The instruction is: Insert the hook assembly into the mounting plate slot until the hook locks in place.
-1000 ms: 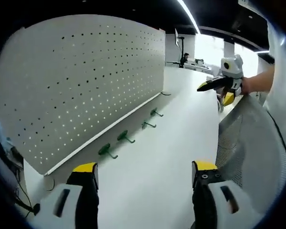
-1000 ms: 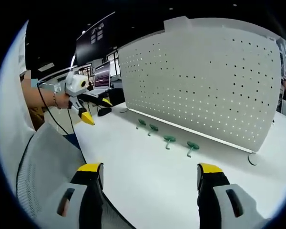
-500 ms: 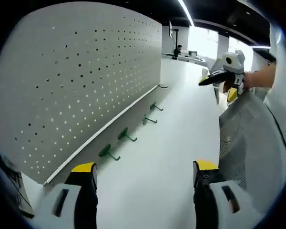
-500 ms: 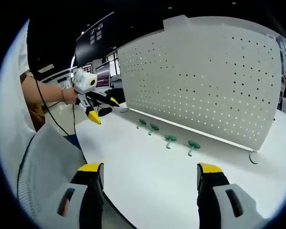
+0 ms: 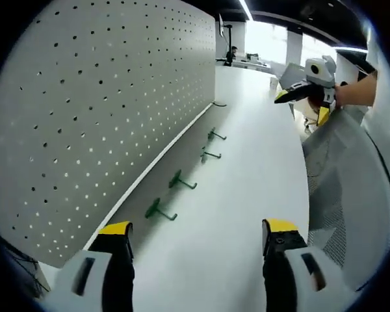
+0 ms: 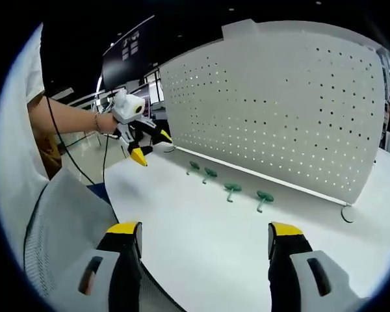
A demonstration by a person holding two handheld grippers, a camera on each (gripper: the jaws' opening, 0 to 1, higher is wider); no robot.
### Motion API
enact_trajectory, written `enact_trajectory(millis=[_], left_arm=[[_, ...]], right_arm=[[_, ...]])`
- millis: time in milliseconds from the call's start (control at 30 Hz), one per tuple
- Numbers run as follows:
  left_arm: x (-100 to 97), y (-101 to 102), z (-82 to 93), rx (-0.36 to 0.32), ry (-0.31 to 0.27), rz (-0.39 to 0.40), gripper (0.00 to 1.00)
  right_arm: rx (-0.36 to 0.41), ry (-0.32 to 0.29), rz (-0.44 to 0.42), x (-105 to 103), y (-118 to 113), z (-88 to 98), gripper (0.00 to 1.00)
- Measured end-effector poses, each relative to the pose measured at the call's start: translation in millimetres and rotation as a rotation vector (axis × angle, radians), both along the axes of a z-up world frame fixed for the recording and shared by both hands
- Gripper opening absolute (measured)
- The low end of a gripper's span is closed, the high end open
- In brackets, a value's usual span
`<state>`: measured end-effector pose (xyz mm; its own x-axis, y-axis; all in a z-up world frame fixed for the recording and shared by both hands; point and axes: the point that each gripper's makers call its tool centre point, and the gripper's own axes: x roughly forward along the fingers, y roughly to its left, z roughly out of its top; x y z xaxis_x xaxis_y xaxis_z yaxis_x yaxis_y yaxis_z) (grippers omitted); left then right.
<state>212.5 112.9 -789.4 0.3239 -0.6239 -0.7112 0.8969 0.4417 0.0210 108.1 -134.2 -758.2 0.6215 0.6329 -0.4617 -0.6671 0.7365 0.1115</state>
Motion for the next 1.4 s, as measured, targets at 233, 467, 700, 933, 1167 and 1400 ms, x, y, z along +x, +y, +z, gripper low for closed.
enact_trajectory(millis=[233, 467, 700, 933, 1167, 1400], left_arm=[[8.8, 4.0, -7.8, 0.045, 0.015, -0.036, 0.84], [18.3, 6.3, -13.1, 0.087, 0.023, -0.075, 0.84], [26.6, 8.5, -17.5, 0.122, 0.032, -0.112, 0.84], [32.2, 9.5, -24.5, 0.16, 0.041, -0.162, 0.83], [40.7, 9.8, -32.3, 0.209, 0.053, -0.195, 0.82], [48.6, 5.4, -38.4, 0.256, 0.061, -0.266, 0.8]], right_arm=[[-0.001, 0.002, 0.0, 0.3, -0.4, -0.5, 0.77], [-0.001, 0.008, 0.003, 0.6, -0.3, -1.7, 0.77], [-0.001, 0.012, 0.001, 1.1, -0.7, -2.6, 0.76], [0.002, 0.014, -0.011, 2.0, -2.0, -2.6, 0.76], [0.009, 0.024, -0.02, 2.0, -4.1, -3.8, 0.76], [0.008, 0.032, -0.027, 1.4, -6.8, -5.8, 0.76]])
